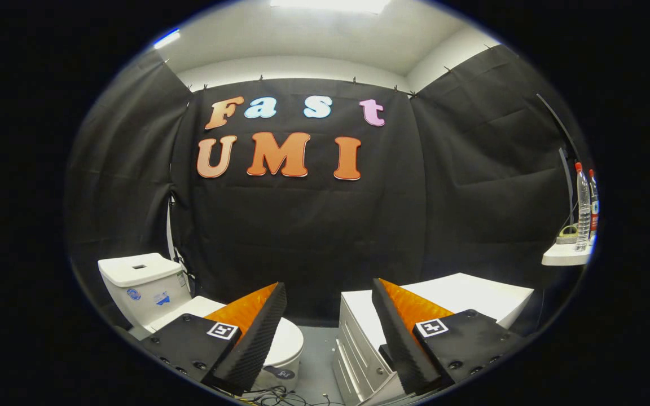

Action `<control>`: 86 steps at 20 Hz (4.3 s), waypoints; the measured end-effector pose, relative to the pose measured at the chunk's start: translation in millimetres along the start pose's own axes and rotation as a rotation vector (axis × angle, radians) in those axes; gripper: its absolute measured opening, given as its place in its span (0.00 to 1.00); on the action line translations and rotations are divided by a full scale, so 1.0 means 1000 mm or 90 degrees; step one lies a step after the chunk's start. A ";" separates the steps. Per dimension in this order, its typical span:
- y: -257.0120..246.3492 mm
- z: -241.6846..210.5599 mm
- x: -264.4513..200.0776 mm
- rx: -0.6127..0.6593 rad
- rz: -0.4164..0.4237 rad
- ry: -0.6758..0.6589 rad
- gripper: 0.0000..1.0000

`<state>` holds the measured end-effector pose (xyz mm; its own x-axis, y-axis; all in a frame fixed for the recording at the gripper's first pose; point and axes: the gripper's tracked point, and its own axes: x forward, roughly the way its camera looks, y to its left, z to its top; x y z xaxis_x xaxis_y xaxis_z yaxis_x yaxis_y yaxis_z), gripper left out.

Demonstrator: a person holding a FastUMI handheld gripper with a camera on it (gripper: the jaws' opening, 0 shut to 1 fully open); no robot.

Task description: Open the toilet lid.

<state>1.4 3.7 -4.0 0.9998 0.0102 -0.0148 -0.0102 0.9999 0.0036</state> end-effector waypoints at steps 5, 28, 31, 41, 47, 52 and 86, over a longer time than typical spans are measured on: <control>-0.002 0.000 0.001 0.006 -0.004 0.000 0.98; 0.007 0.034 0.031 0.059 -0.042 -0.051 0.98; 0.017 0.020 0.046 0.082 -0.057 -0.049 0.99; 0.017 -0.095 0.051 0.252 -0.119 0.045 0.98; 0.024 -0.181 0.056 0.304 -0.125 0.121 0.98; 0.019 -0.214 0.054 0.345 -0.151 0.172 0.99; 0.107 -0.367 0.031 0.650 -0.173 0.454 0.97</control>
<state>26.2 112.3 -371.0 0.7347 0.1232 -0.6671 0.5269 0.5158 0.6755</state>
